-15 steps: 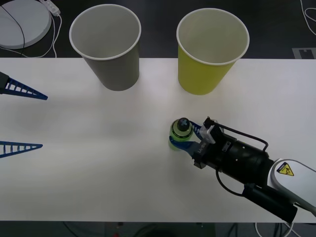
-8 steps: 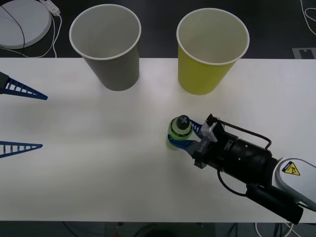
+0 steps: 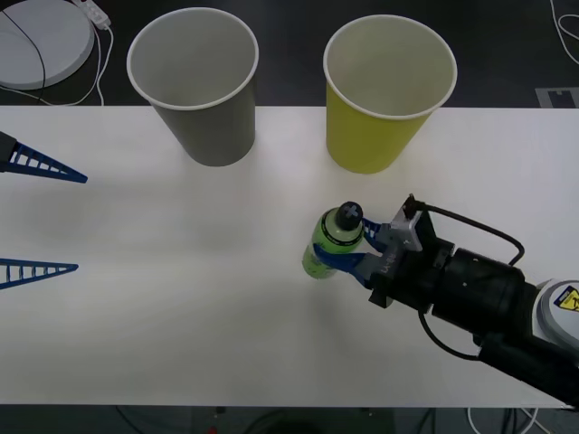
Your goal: Put the can into the green bin and the plastic bottle into the gray bin
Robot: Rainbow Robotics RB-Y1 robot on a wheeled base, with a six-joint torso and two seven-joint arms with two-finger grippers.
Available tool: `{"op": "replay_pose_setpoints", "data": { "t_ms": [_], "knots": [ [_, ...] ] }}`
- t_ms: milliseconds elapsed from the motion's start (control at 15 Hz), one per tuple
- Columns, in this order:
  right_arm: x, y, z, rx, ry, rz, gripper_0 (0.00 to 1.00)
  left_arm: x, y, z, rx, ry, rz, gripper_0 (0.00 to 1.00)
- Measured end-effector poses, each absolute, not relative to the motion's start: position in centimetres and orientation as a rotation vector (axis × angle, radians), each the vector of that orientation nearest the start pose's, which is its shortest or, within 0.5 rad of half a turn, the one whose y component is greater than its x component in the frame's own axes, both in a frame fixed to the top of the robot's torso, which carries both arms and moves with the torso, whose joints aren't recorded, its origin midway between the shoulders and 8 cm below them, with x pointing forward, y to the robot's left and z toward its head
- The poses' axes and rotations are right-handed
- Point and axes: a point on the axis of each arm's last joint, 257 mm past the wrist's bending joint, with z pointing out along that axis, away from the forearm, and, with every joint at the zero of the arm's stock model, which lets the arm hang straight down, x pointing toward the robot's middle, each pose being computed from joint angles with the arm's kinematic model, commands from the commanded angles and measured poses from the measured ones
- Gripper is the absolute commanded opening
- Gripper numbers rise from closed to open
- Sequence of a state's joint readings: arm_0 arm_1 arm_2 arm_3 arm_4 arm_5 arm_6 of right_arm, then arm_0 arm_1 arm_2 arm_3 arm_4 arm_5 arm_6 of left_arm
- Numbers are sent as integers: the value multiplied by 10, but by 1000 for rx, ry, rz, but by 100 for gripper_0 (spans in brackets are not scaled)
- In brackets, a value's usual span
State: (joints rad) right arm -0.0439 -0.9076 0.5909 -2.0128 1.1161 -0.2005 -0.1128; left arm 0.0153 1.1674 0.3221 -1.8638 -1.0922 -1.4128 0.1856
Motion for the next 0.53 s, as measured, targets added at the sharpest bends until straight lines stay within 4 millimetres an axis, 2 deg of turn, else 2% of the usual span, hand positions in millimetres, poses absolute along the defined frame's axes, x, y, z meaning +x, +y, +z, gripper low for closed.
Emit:
{"op": "replay_pose_setpoints", "data": {
  "t_ms": [267, 533],
  "knots": [
    [390, -77, -177, -894, 1526, 637, 0, 344, 273, -80, 1621, 1512, -434, 100],
    [386, -79, -154, -906, 1542, 693, 0, 344, 273, -80, 1621, 1512, -434, 100]
  ]
}}
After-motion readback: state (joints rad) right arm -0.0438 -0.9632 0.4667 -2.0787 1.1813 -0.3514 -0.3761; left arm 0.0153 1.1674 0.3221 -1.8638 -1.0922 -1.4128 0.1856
